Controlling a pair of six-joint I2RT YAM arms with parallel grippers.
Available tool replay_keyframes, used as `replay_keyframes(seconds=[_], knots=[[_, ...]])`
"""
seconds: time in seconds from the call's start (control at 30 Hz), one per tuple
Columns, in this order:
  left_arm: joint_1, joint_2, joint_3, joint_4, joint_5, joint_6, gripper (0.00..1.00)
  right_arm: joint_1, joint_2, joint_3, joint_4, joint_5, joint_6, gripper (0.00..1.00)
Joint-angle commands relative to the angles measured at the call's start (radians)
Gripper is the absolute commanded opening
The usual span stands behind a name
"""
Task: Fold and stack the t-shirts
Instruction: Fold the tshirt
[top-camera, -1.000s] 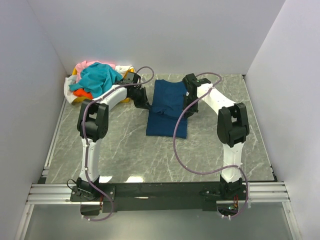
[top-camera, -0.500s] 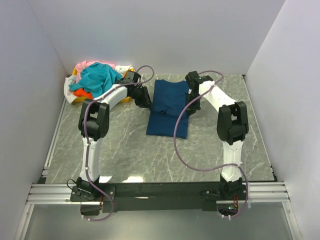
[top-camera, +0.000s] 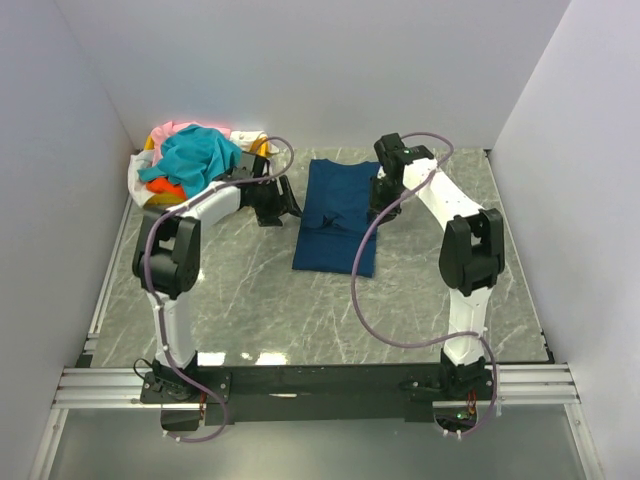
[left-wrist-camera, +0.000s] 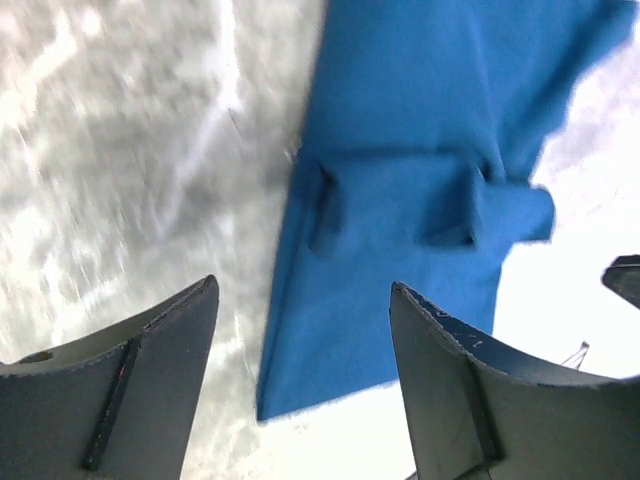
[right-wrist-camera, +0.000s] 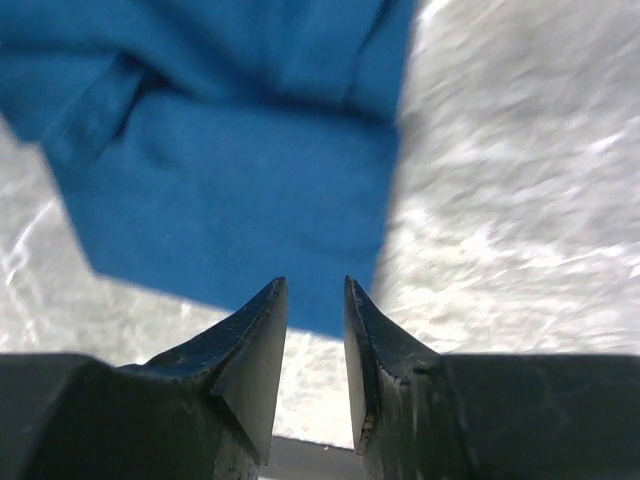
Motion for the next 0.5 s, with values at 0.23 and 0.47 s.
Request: replay_keyframes(seconds=[0.23, 0.47], knots=[[-0.116, -0.186, -0.188, 0.104, -0.072, -0.001, 0.72, 0.119, -0.054, -0.093, 0.12, -0.15, 0.043, 0.34], [-0.176, -0.262, -0.296, 0.258, -0.032, -0.03, 0.72, 0.129, 0.009, -0.094, 0.171, -0.181, 0.066, 0.34]])
